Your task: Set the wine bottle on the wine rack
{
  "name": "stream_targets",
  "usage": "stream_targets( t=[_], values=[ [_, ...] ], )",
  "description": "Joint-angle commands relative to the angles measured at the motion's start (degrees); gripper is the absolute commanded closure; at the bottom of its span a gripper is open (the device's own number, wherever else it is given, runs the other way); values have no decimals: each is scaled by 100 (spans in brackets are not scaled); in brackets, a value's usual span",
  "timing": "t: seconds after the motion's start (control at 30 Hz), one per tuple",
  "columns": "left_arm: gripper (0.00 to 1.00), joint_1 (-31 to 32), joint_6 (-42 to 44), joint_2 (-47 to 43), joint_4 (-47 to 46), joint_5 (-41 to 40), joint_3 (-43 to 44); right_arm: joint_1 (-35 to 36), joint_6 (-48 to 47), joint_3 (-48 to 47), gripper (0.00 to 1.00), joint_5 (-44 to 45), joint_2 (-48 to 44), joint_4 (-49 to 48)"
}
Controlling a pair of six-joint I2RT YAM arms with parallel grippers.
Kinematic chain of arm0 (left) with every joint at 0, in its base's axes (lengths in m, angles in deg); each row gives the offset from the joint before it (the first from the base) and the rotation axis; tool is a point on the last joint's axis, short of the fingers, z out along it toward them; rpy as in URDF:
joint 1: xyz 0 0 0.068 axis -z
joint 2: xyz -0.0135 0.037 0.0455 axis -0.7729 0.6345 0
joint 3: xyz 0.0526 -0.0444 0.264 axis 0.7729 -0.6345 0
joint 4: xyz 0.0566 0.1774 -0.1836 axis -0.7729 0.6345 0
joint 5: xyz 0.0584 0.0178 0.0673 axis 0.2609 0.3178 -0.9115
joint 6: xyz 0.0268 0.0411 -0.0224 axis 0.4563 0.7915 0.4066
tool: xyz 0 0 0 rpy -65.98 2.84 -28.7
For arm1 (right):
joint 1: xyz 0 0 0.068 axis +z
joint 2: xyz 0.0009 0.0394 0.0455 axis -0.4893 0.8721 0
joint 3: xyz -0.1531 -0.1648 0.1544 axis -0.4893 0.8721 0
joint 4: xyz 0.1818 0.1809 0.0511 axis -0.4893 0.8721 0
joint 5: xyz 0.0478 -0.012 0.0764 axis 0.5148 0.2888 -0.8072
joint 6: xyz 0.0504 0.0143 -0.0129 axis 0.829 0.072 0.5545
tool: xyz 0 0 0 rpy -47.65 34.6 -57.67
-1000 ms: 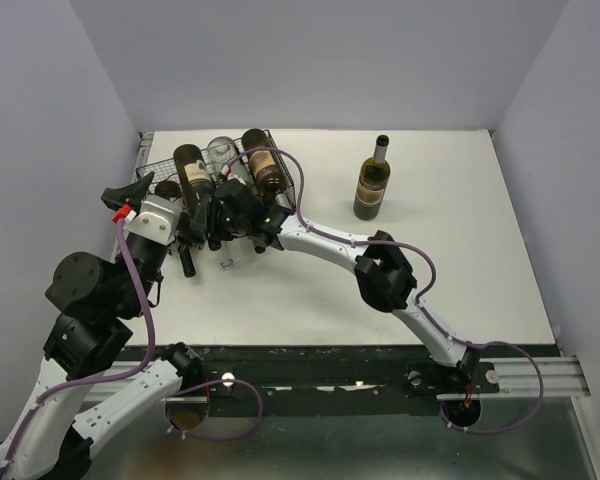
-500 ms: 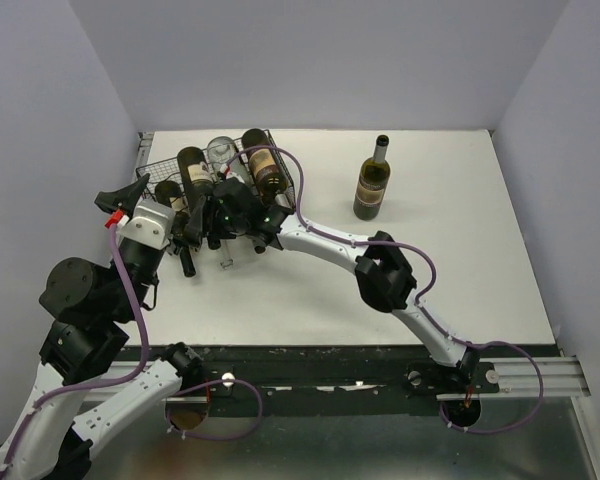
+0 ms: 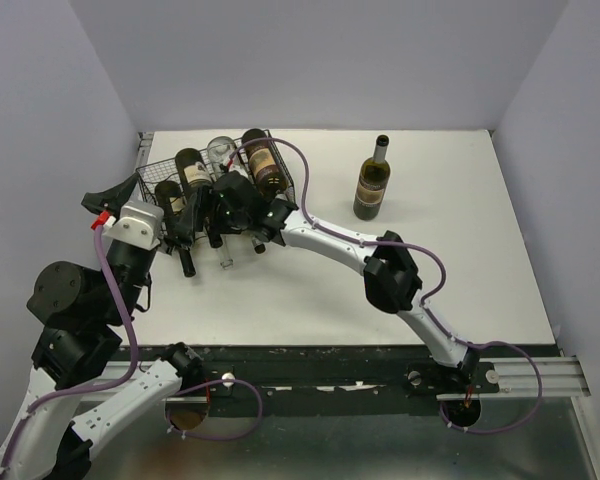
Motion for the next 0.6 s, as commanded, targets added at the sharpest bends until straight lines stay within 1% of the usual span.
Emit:
stream_targets(
  t=[0.0, 0.17, 0.4, 0.5, 0.57],
  values=[
    [1, -20, -10, 70, 82, -209, 178, 19, -15, -28, 16, 464, -513, 97],
    [1, -29, -1, 88, 108, -270, 222, 37, -102, -160, 16, 701, -486, 430],
    [1, -29, -54, 132, 153, -288, 257, 107, -489, -336, 16, 1589, -714, 993],
    [1, -29, -72, 184, 126, -279, 309, 107, -752, -205, 16, 1713, -969, 924],
    [1, -20, -72, 202, 135, -279, 345, 107, -1085, -73, 16, 1722, -1232, 783]
  ],
)
